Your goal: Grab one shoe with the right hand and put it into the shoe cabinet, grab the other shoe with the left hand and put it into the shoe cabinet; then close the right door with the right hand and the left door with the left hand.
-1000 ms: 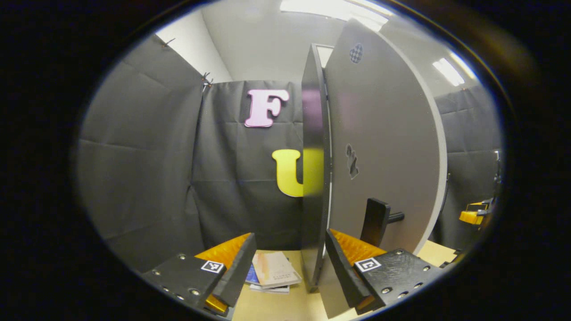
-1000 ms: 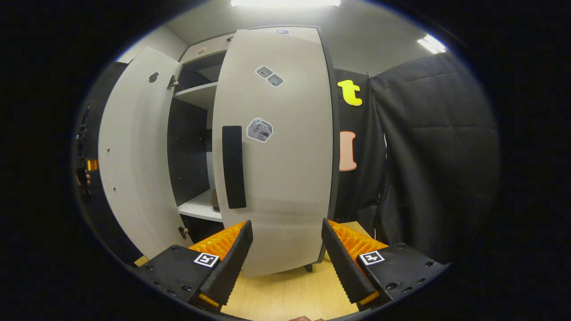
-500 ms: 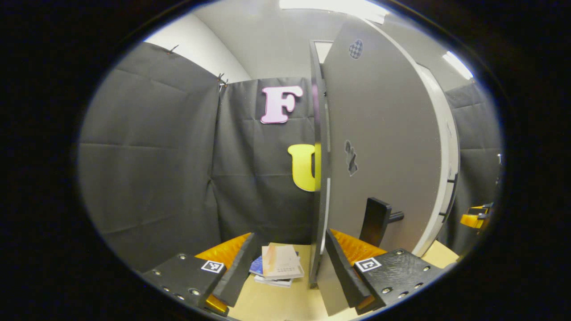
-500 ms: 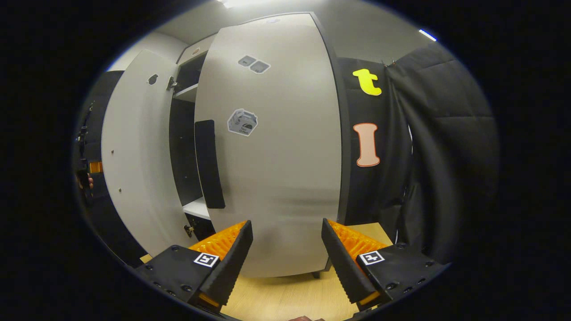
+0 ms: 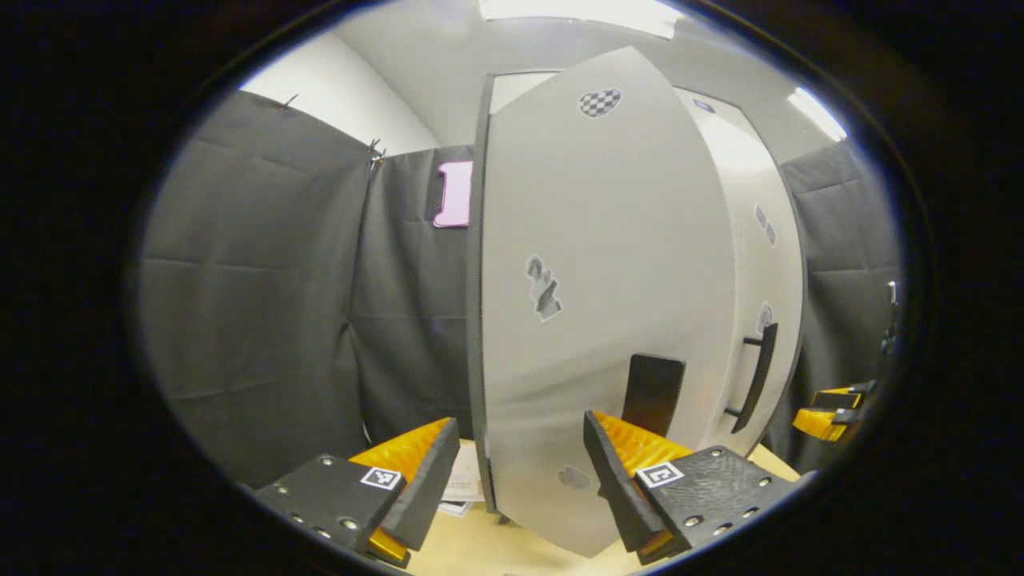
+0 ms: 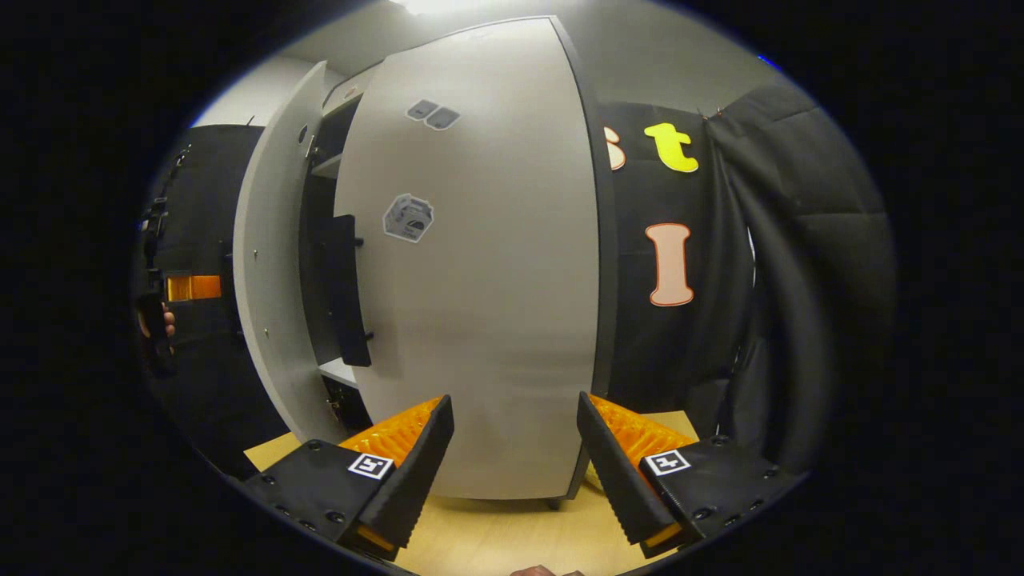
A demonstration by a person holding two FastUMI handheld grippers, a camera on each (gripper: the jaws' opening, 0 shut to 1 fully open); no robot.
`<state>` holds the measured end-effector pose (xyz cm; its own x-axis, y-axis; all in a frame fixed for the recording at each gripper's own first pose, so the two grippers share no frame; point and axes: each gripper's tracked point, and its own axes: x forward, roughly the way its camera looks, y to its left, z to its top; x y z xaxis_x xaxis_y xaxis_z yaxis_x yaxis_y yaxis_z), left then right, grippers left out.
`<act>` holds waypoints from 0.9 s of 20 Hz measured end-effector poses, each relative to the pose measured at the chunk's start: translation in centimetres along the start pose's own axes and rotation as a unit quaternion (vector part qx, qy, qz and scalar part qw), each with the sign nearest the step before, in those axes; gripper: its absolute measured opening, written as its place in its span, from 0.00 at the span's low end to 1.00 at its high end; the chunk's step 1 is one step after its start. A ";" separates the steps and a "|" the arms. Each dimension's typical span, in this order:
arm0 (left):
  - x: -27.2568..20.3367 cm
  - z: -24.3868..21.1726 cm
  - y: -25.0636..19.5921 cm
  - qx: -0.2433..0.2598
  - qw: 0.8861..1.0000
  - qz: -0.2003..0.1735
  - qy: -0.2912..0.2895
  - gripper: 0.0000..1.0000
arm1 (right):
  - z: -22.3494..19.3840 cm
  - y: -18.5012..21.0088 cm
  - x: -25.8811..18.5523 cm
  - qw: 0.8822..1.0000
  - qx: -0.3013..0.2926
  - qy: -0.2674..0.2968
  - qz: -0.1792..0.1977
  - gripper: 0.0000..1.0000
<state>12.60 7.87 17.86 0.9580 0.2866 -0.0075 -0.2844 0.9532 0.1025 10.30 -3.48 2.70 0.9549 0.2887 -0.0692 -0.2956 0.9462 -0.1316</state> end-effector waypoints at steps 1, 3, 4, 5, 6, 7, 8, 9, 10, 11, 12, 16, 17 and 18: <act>-0.2 0.2 -0.8 0.004 1.000 0.003 0.000 0.97 | -0.2 -0.3 -0.2 1.000 0.005 -0.001 -0.011 0.98; -1.0 0.2 -1.0 0.006 1.000 0.011 -0.001 0.97 | 0.1 -1.1 -0.2 0.999 0.003 -0.006 -0.039 0.98; -1.6 0.4 -1.4 0.002 1.000 0.007 -0.007 0.97 | 0.3 -1.5 -0.1 0.999 -0.001 -0.011 -0.053 0.98; -2.1 0.7 -2.1 -0.003 1.000 -0.001 -0.013 0.97 | 0.3 -1.7 -0.2 0.998 -0.004 -0.013 -0.068 0.98; -2.9 1.0 -2.5 -0.010 1.000 -0.013 -0.023 0.97 | 0.2 -1.8 -0.3 0.997 -0.003 -0.010 -0.079 0.98; -3.4 1.3 -2.7 -0.018 0.999 -0.024 -0.033 0.98 | -0.1 -1.5 -0.5 0.996 0.001 -0.007 -0.086 0.98; -4.0 1.2 -2.9 -0.023 0.998 -0.035 -0.037 0.93 | -0.3 -1.2 -0.5 0.996 0.008 -0.005 -0.092 0.98; -4.5 1.1 -3.0 -0.022 0.998 -0.042 -0.038 0.88 | -0.4 -0.8 -0.6 0.996 0.011 -0.009 -0.094 0.98; -4.7 0.8 -2.7 -0.015 0.998 -0.046 -0.038 0.82 | -0.3 0.0 -0.4 0.996 0.008 -0.010 -0.088 0.98; -5.1 0.6 -2.3 -0.012 0.998 -0.046 -0.041 0.90 | -0.6 0.8 0.2 0.997 0.007 -0.001 -0.082 0.98; -5.7 0.5 -1.8 -0.016 0.998 -0.046 -0.042 0.97 | -0.7 1.4 0.8 0.997 0.010 0.006 -0.080 0.98; -6.7 -0.4 0.6 -0.044 0.997 -0.049 -0.036 0.97 | 1.2 2.7 2.3 0.994 0.000 -0.007 -0.107 0.98; -6.8 -0.5 1.0 -0.041 0.997 -0.053 -0.034 0.97 | 1.7 3.1 2.3 0.994 -0.016 -0.015 -0.110 0.98; -6.9 -0.7 1.5 -0.033 0.998 -0.055 -0.029 0.97 | 2.0 3.8 2.2 0.993 -0.031 -0.020 -0.110 0.98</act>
<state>5.53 7.37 17.40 0.9835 0.1759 0.0430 -0.1776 0.9834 0.0381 11.31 1.03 4.07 0.9966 0.0817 0.0067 -0.0787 0.9766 -0.2003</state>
